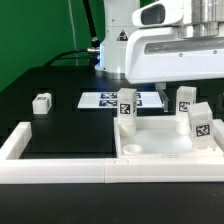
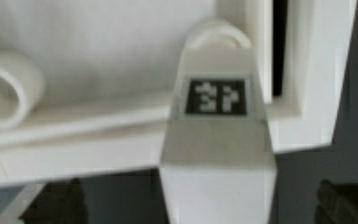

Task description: Assemble square table

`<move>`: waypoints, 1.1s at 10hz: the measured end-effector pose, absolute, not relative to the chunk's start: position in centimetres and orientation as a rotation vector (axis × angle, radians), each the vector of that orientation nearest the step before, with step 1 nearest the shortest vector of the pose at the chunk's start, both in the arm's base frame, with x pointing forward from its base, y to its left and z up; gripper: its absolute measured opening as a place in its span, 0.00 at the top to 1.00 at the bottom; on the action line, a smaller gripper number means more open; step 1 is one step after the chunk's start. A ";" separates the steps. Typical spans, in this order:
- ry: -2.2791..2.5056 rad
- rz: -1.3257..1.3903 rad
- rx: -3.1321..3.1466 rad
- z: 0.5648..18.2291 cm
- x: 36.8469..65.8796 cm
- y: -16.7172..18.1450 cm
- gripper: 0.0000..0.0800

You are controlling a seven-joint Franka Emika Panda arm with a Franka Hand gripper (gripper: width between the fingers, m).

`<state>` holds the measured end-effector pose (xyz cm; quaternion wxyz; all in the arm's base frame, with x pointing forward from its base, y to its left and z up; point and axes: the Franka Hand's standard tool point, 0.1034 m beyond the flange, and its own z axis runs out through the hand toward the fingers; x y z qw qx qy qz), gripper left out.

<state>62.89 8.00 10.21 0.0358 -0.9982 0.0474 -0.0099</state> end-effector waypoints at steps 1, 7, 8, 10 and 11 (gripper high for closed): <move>0.194 0.108 -3.050 10.2 63.0 7.9 0.19; 0.371 0.154 -3.028 8.5 62.6 9.3 0.32; 0.373 0.154 -3.028 8.5 62.6 9.3 0.50; 0.600 0.160 -2.998 8.5 62.7 9.3 0.64; 0.749 0.166 -2.970 8.5 62.7 9.3 0.64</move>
Offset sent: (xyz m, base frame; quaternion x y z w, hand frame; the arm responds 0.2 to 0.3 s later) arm -0.0188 0.0357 -0.0117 0.0419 -0.0083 0.0710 0.9966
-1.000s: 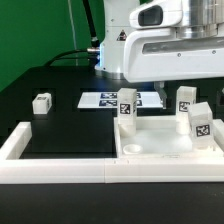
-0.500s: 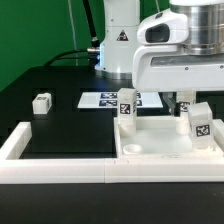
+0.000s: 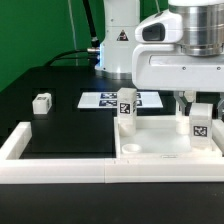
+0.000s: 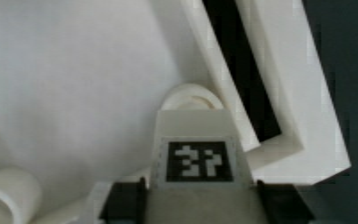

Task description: Assemble square table

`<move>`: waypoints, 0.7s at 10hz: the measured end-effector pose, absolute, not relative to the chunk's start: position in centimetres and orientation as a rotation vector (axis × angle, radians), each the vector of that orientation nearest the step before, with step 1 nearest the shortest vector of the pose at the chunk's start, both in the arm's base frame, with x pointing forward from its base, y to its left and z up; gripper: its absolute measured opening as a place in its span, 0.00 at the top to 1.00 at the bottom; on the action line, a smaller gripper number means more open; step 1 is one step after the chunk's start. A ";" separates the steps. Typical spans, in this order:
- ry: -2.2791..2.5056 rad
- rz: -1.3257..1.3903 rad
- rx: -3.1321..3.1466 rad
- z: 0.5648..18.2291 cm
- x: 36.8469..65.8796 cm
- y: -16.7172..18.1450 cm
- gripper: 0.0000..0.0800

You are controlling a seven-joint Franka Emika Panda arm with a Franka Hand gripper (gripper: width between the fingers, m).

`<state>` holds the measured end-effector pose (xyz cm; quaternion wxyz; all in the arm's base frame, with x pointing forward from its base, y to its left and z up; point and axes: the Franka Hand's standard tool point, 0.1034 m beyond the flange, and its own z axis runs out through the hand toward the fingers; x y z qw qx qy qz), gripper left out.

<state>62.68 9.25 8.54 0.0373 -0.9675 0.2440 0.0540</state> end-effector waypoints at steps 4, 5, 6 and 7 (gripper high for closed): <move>1.356 0.080 -2.770 8.5 62.7 10.1 0.64; 1.538 0.059 -2.671 8.5 62.8 10.5 0.64; 1.697 0.033 -2.566 8.5 63.0 11.3 0.64; 1.822 0.029 -2.478 8.4 62.9 12.0 0.64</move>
Offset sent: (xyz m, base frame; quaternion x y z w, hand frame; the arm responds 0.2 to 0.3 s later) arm -0.0176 0.0078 -0.0112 -0.0029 0.0356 0.2282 0.9730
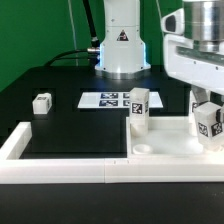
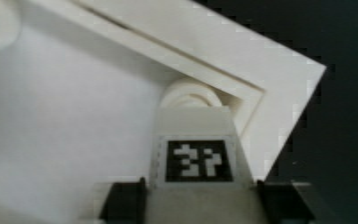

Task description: Assemble square table

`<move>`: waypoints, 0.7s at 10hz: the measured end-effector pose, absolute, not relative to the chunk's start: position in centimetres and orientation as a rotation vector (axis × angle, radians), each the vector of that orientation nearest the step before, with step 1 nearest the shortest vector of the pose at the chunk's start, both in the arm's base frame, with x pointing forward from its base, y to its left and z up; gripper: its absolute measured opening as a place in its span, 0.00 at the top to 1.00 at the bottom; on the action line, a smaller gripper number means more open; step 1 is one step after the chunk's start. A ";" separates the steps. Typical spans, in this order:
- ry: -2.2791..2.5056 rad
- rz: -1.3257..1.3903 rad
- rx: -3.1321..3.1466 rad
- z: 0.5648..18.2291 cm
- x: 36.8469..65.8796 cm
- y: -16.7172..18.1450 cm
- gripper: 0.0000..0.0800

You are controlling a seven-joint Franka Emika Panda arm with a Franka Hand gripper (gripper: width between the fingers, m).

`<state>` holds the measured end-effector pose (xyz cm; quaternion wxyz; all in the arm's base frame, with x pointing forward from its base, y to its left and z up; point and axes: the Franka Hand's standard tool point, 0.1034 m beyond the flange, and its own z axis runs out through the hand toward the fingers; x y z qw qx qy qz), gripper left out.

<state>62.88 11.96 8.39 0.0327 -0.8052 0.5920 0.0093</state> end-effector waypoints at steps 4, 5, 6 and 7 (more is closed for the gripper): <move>2.190 -0.010 -2.117 7.9 62.8 13.1 0.64; 2.219 -0.009 -2.085 7.9 62.8 13.0 0.64; 2.262 -0.005 -2.034 7.9 62.9 13.0 0.64; 2.240 -0.007 -2.058 7.9 62.9 13.0 0.54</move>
Offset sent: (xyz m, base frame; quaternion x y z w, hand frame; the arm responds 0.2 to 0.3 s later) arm -0.0024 0.0101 -0.0104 0.0500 0.0142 0.2318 0.9714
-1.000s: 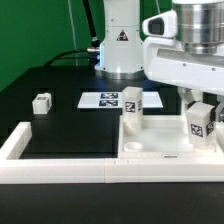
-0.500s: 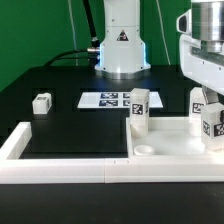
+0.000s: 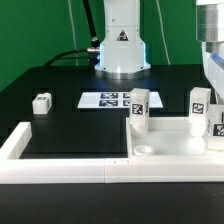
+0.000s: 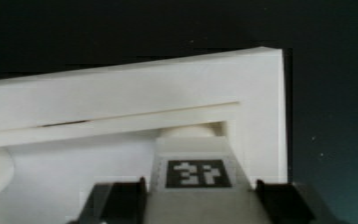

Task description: Assemble square table

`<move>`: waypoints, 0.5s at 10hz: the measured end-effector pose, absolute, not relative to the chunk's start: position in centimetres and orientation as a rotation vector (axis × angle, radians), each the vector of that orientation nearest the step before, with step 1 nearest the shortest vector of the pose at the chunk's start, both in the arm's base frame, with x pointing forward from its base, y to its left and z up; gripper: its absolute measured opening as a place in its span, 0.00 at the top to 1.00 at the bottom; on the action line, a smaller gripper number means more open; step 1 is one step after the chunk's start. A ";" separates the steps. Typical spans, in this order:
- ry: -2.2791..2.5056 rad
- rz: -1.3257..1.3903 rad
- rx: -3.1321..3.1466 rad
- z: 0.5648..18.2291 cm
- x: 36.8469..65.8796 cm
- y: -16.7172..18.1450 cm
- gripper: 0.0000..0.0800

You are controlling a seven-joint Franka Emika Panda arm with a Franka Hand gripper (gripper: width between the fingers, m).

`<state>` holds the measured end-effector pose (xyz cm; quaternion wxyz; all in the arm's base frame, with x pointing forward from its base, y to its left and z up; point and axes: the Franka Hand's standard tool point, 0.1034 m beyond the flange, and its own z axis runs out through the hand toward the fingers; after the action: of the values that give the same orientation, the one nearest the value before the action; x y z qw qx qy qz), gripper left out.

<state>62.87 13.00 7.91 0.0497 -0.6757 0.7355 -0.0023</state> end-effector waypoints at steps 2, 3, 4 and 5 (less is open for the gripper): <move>1.996 0.015 -2.355 8.1 62.7 12.1 0.34; 1.793 -0.006 -2.545 8.5 63.0 11.8 0.34; 1.757 -0.030 -2.559 8.4 63.0 11.6 0.22; 1.661 -0.031 -2.625 8.4 63.0 11.6 0.22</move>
Offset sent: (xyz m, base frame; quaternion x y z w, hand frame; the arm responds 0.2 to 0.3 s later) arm -0.0132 -0.0168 0.0066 0.0126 0.0158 -0.1536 0.9879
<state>62.95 11.55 8.36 0.0173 -0.8448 0.5346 -0.0098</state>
